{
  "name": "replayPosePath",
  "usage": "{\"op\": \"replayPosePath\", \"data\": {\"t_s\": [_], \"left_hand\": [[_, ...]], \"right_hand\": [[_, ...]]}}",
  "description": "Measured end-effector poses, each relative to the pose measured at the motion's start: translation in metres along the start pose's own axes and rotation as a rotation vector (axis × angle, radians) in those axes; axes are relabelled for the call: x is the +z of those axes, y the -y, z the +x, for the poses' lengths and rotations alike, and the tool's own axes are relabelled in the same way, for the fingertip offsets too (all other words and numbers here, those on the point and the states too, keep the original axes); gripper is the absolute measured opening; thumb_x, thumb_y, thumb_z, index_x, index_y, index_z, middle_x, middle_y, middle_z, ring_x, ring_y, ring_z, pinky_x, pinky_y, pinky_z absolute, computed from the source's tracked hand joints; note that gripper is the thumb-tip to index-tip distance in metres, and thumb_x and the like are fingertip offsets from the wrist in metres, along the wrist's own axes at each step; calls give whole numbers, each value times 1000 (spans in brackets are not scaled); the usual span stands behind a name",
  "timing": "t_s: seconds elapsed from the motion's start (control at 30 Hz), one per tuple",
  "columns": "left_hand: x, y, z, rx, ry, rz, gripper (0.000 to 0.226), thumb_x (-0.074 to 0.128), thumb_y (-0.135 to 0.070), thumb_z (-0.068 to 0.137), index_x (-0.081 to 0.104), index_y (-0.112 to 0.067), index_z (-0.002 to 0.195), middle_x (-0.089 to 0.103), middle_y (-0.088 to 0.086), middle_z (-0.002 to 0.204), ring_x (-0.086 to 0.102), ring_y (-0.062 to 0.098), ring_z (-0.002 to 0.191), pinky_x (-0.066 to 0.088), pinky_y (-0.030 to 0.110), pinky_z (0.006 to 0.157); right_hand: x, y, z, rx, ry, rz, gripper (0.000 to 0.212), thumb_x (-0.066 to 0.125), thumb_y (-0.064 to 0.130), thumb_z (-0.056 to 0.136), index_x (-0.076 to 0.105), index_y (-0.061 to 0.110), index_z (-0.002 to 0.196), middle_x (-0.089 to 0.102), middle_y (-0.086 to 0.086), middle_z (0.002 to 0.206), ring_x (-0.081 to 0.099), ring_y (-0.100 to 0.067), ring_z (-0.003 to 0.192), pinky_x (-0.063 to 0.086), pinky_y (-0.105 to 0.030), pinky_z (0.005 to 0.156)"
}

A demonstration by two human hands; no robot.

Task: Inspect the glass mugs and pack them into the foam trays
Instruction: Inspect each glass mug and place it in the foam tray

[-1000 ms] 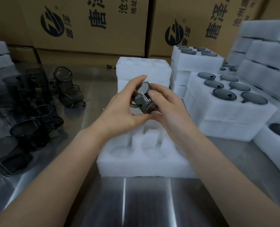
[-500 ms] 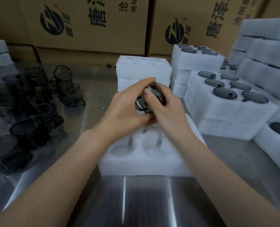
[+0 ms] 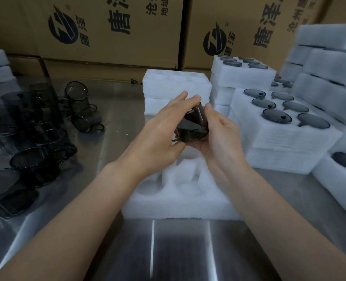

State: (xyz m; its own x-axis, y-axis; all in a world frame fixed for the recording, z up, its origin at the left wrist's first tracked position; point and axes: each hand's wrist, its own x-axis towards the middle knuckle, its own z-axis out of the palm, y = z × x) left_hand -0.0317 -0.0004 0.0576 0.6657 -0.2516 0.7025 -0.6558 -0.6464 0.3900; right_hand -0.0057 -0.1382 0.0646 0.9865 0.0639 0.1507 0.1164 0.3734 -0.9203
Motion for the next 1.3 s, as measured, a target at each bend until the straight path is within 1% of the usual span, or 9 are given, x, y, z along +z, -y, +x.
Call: {"op": "replayPosePath", "data": {"t_s": [0.1, 0.27, 0.47, 0.6, 0.73, 0.9, 1.13, 1.23, 1.3], "left_hand": [[-2, -3, 0, -61, -3, 2, 84, 81, -21, 77, 36, -15, 147, 47, 0, 146, 41, 17, 138, 37, 43, 112], [-5, -6, 0, -107, -91, 75, 84, 83, -29, 74, 42, -11, 145, 55, 1, 139, 50, 19, 130, 41, 46, 107], [-4, -5, -1, -184, -67, 63, 91, 83, -26, 71, 35, -21, 149, 55, -6, 139, 57, 15, 118, 48, 27, 93], [-5, -7, -2, -93, -87, -21, 84, 76, -4, 68, 42, -14, 144, 57, -1, 138, 58, 5, 108, 40, 1, 82], [-7, -10, -2, -46, -119, -64, 84, 76, 2, 66, 44, -9, 143, 53, 0, 143, 53, 4, 123, 42, 12, 100], [-7, -10, -3, -19, -94, -93, 82, 77, 3, 68, 44, -7, 143, 51, -1, 144, 49, 3, 129, 39, 13, 103], [-4, -8, -1, 88, 35, -26, 81, 75, -2, 76, 35, -19, 145, 32, -2, 155, 15, 20, 149, 15, 48, 121], [-5, -5, 0, 59, 81, 17, 92, 84, -28, 72, 31, -25, 147, 27, -5, 158, 10, 17, 150, 10, 52, 121], [-6, -5, 0, 47, 71, 10, 93, 84, -31, 70, 31, -26, 147, 26, -6, 158, 13, 15, 150, 13, 51, 121]], "right_hand": [[-2, -2, 1, 5, 59, 59, 36, 60, 33, 95, 71, 2, 108, 72, -19, 107, 70, -33, 101, 59, -43, 82], [-2, -2, 2, -12, 260, 42, 36, 65, 32, 91, 71, 4, 113, 73, -12, 108, 70, -23, 104, 56, -33, 88], [3, -6, 3, -123, 137, -199, 68, 78, 34, 69, 61, 10, 130, 69, 1, 118, 66, -7, 108, 53, -24, 90], [4, -4, 0, -41, 290, -96, 48, 68, 35, 85, 64, 10, 126, 67, -11, 123, 64, -20, 115, 52, -35, 98], [4, 0, -4, 119, 462, 38, 31, 55, 45, 96, 77, 25, 102, 72, -7, 113, 67, -20, 111, 56, -34, 84], [5, 3, -3, 202, 425, 185, 36, 52, 46, 97, 80, 22, 95, 74, -8, 108, 70, -22, 104, 58, -33, 76], [-1, 4, 6, 307, 343, 312, 30, 58, 34, 92, 72, 10, 104, 73, -14, 105, 72, -25, 95, 59, -37, 73], [-4, 3, 7, 248, 323, 330, 31, 63, 27, 87, 70, 8, 110, 71, -15, 113, 69, -26, 105, 58, -38, 81], [-5, 2, 9, 203, 329, 336, 34, 61, 19, 89, 64, 8, 121, 67, -16, 121, 66, -27, 111, 56, -41, 88]]}}
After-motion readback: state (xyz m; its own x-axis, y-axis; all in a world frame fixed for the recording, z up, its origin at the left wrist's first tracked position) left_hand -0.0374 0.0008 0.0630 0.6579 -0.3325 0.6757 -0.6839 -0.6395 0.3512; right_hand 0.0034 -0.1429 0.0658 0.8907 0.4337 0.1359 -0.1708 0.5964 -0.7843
